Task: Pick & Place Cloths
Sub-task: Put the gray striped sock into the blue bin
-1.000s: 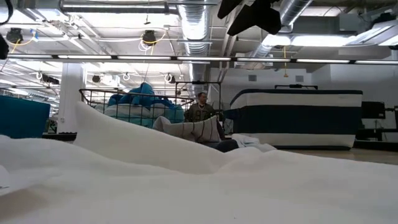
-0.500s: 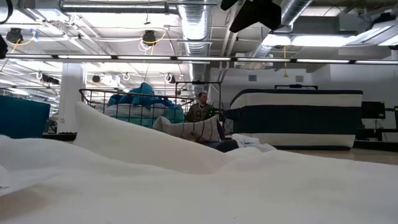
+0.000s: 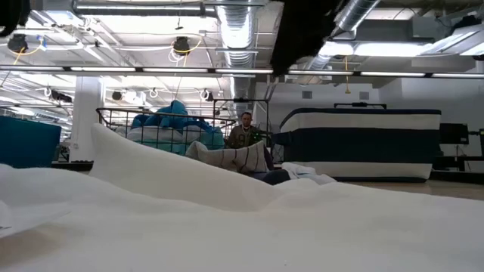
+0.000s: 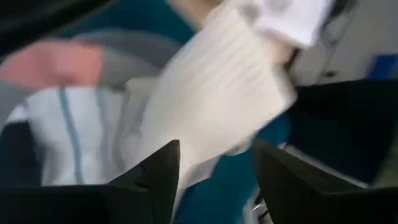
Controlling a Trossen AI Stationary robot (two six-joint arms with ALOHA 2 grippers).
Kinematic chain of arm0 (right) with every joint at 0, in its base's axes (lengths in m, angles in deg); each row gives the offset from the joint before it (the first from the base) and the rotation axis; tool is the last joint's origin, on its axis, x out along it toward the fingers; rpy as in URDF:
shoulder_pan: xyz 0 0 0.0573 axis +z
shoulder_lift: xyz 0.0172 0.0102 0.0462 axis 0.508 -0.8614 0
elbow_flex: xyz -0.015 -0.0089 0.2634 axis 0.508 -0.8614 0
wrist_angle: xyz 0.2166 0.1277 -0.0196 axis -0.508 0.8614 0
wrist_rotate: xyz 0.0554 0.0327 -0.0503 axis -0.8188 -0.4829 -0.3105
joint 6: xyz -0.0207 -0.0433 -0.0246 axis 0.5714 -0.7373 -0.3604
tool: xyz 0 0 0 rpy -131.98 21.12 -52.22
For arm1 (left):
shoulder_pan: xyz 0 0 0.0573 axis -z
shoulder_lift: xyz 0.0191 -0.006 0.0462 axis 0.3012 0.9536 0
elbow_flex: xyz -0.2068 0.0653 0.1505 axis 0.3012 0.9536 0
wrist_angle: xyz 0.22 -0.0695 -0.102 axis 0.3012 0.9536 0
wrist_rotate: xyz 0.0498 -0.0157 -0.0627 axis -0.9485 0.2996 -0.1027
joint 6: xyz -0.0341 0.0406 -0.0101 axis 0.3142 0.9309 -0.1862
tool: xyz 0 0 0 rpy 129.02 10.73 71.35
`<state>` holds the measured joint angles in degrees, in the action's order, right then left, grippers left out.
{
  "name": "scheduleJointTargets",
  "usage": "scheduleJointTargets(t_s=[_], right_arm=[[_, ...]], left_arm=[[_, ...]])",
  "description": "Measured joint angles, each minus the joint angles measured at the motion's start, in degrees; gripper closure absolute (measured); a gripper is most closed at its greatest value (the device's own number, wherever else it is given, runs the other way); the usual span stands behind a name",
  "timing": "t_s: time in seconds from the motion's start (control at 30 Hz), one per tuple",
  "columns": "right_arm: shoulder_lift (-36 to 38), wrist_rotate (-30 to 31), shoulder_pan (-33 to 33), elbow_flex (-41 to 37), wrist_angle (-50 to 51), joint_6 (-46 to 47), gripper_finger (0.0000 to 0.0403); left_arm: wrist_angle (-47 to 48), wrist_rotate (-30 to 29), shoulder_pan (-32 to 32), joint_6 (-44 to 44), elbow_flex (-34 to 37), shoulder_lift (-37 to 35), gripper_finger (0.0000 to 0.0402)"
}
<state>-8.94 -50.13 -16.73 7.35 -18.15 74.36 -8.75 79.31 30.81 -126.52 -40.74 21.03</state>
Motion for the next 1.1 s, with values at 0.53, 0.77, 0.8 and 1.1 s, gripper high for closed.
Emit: scheduleJointTargets(t_s=[0.53, 0.77, 0.8, 1.1], right_arm=[[-16.5, -0.7, -5.4, 0.3, -6.4, -23.5, 0.0117], [-19.7, 0.4, -8.4, 0.6, -10.1, -22.0, 0.0198], [-19.9, 0.3, -8.7, 0.5, -9.7, -21.8, 0.0225], [-16.0, -5.9, -11.2, 0.3, -10.8, -14.8, 0.0397]], left_arm=[[-14.5, -23.0, 0.0, 16.7, 0.0, -10.6, 0.0222], [-20.8, -33.3, -0.1, 26.0, 0.0, -9.9, 0.0225], [-20.9, -33.9, 0.0, 26.1, 0.0, -9.9, 0.0225], [-21.1, -41.8, -0.6, 31.2, 0.0, -8.8, 0.0225]])
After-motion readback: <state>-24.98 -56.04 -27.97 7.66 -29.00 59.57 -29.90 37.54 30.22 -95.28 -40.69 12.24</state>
